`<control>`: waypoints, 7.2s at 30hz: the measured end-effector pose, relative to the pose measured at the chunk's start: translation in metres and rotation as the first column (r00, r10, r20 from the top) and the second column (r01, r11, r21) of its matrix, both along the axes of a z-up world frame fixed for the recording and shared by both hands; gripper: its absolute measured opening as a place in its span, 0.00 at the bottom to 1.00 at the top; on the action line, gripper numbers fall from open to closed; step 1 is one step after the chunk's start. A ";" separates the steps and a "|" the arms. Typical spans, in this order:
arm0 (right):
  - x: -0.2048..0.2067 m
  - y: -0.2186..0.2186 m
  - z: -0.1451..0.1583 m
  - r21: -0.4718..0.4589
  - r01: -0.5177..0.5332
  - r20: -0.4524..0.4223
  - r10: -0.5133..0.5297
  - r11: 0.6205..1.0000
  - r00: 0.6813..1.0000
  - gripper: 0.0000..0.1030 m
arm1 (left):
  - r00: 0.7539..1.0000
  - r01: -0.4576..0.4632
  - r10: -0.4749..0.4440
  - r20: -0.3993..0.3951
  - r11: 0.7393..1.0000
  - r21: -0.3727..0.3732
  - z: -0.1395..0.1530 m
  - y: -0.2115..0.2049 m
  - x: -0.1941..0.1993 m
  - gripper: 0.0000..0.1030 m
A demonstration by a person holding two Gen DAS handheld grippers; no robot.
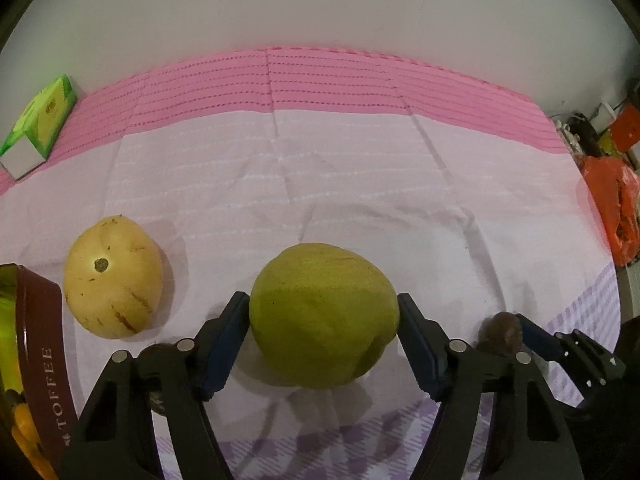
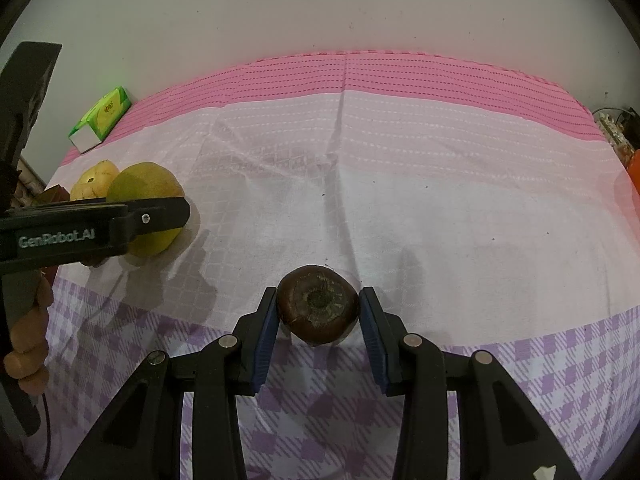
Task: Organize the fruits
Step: 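Grasp the green pear with the left gripper while the right gripper holds the dark fruit, then carry the green pear over the gold tin with the left gripper, then lower the green pear into the gold tin and open the left gripper, then carry the dark brown fruit into the gold tin and open the right gripper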
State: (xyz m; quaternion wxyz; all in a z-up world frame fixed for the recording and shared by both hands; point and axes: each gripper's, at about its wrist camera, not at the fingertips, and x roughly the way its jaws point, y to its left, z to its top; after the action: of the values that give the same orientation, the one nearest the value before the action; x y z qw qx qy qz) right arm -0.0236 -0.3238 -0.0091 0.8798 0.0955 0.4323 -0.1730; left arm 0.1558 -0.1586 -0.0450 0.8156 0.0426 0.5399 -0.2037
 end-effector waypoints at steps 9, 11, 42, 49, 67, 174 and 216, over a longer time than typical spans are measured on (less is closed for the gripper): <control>0.001 0.001 -0.001 -0.006 0.000 -0.002 0.000 1.000 1.000 0.37 | 1.000 0.006 -0.007 0.005 1.000 0.013 0.004 0.002 -0.012 0.70; 0.001 0.001 -0.001 -0.006 0.002 -0.002 -0.002 1.000 1.000 0.37 | 1.000 0.010 -0.010 0.012 1.000 0.010 0.009 0.005 -0.017 0.70; 0.002 0.009 -0.003 -0.063 0.009 -0.007 -0.010 0.998 1.000 0.36 | 0.937 -0.329 0.315 0.152 0.941 0.079 0.079 0.227 -0.062 0.70; 0.003 0.010 -0.004 -0.075 0.010 -0.010 -0.011 0.997 1.000 0.36 | 0.917 -0.390 0.377 0.129 0.916 0.097 0.067 0.267 -0.064 0.70; 0.005 0.011 -0.005 -0.091 0.015 -0.018 -0.017 0.996 1.000 0.37 | 0.911 -0.411 0.403 0.091 0.906 0.100 0.047 0.287 -0.065 0.70; 0.070 0.277 0.031 -0.093 -0.565 -0.027 0.565 0.820 0.825 0.35 | 0.782 -0.598 0.581 0.224 0.802 0.008 0.097 0.365 -0.129 0.84; 0.122 0.361 -0.022 -0.154 -0.694 -0.160 0.676 0.703 0.720 0.33 | 0.702 -0.708 0.701 0.125 0.706 0.017 0.076 0.411 -0.135 0.84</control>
State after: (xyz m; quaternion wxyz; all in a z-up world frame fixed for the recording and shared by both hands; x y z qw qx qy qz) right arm 0.0982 0.0372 -0.0308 0.8652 -0.1702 0.4564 0.1191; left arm 0.0210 0.2524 0.0312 0.8579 -0.1298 0.4760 0.1434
